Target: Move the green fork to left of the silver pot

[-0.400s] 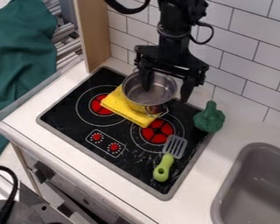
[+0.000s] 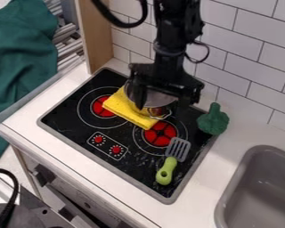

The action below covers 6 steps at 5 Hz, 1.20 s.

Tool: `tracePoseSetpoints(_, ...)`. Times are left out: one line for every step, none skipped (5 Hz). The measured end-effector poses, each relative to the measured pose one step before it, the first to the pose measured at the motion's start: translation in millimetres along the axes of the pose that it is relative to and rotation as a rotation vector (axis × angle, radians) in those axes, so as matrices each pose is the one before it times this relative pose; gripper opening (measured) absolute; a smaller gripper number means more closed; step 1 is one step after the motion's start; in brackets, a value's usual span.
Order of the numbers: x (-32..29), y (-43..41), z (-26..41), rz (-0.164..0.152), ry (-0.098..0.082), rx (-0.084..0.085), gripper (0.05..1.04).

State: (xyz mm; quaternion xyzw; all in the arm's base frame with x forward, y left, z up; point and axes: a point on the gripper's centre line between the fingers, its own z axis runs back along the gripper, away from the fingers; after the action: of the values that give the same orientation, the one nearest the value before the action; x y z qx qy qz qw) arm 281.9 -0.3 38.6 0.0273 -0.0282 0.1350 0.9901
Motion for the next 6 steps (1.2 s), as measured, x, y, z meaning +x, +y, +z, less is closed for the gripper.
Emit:
tracePoseSetpoints(-17.84, -4.81, 2.05, 0.0094, 0.0061, -0.0121, 1.005)
tracePoseSetpoints(-25.19, 0.63, 0.04, 0.0252, 0.006, -0.0025, 1.005)
tracePoseSetpoints(-8.96, -1.62, -16.46, 0.0113, 0.0393, -0.034, 1.004)
tracePoseSetpoints(-3.24, -3.19, -23.22, -0.0229, 0.0424, -0.0259, 1.004)
tracePoseSetpoints(-2.52, -7.65, -20.2, -0.0189, 0.039, -0.015, 1.005)
tracePoseSetpoints(4.32, -8.12, -9.21, -0.0278, 0.0145, -0.0085, 1.004)
